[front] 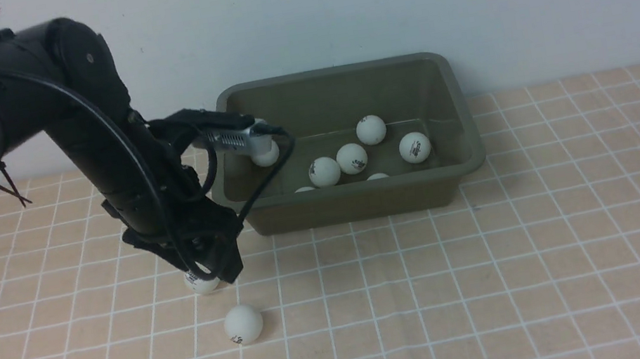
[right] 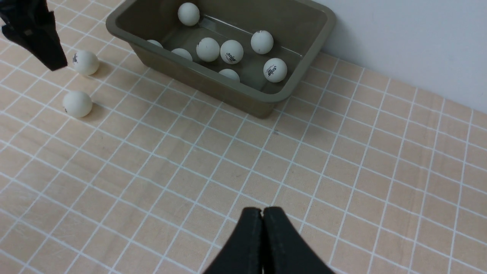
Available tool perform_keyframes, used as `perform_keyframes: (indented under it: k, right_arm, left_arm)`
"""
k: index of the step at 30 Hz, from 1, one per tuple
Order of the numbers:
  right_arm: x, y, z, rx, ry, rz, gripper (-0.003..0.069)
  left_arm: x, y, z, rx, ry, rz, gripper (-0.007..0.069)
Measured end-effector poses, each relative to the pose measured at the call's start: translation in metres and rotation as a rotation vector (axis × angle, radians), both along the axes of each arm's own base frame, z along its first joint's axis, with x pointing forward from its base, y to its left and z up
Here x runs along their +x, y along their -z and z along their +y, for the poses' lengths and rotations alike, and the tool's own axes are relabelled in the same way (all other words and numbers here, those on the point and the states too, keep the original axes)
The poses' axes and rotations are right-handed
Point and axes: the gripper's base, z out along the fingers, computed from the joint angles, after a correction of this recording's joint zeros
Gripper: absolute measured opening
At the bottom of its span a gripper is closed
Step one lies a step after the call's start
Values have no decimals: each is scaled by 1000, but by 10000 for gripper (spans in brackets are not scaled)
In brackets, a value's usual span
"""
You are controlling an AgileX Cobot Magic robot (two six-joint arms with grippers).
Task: Put the table tennis balls into the box on the light coffee tablecloth.
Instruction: 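Reach for and grasp a ping pong ball on the table beside the basket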
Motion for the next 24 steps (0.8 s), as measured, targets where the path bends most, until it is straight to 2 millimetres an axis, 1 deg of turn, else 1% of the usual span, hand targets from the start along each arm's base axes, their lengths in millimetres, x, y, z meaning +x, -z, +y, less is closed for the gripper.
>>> perform_keyframes:
  k: [2, 4, 5, 10, 15, 19, 24]
  right_arm:
    - [0, 0, 0, 0, 0, 0, -18]
    - [0, 0, 0, 0, 0, 0, -18]
    - [0, 0, 0, 3, -1, 1, -18]
    - [0, 0, 0, 3, -2, 1, -18]
    - [0, 0, 0, 3, -2, 1, -18]
    - [0, 0, 0, 4, -2, 1, -18]
    - [0, 0, 0, 5, -2, 1, -18]
  left_arm:
    - [0, 11, 0, 1, -8, 21, 426]
    - [1, 15, -1, -2, -11, 29, 426]
    - [2, 20, -2, -5, -16, 35, 426]
    - [3, 31, -3, -2, -18, 56, 426]
    - [1, 49, -16, 3, 2, 75, 426]
    - [2, 56, -25, 5, 18, 59, 426]
    - [3, 58, -26, 22, 20, 39, 426]
